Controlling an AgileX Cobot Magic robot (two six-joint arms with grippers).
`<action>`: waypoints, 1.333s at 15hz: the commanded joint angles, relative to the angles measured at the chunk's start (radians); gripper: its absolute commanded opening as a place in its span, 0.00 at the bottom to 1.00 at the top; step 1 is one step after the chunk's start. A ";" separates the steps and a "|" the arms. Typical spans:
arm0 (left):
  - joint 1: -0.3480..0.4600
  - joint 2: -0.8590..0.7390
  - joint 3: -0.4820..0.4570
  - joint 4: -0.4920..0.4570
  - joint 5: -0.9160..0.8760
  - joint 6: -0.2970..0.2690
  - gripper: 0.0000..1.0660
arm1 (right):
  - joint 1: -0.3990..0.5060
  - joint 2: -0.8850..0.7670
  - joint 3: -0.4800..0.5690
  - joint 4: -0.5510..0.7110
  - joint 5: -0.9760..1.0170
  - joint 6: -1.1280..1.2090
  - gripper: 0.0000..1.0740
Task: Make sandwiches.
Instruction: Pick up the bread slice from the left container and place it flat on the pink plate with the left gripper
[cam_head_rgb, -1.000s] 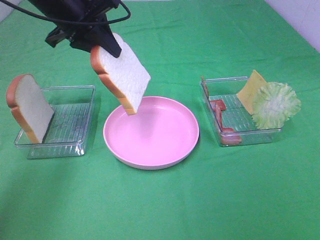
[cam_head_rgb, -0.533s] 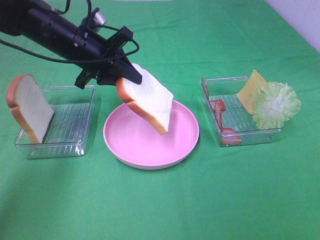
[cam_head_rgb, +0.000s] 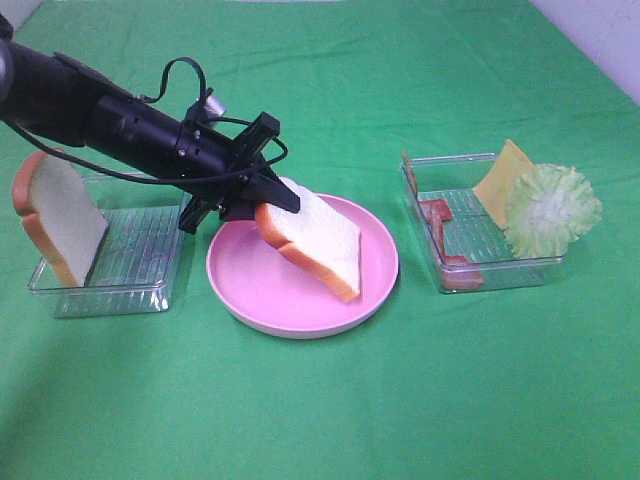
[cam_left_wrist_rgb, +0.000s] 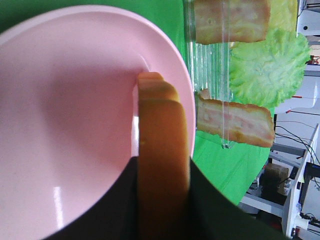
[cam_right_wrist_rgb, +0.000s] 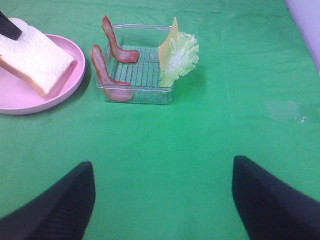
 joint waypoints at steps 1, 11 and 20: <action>-0.021 0.019 0.004 -0.034 -0.008 0.023 0.00 | -0.006 -0.012 -0.001 0.002 -0.010 -0.012 0.68; -0.021 -0.018 0.002 -0.025 0.006 0.056 0.79 | -0.006 -0.012 -0.001 0.004 -0.010 -0.012 0.68; -0.021 -0.182 -0.085 0.479 0.002 -0.183 0.79 | -0.006 -0.012 -0.001 0.003 -0.010 -0.012 0.68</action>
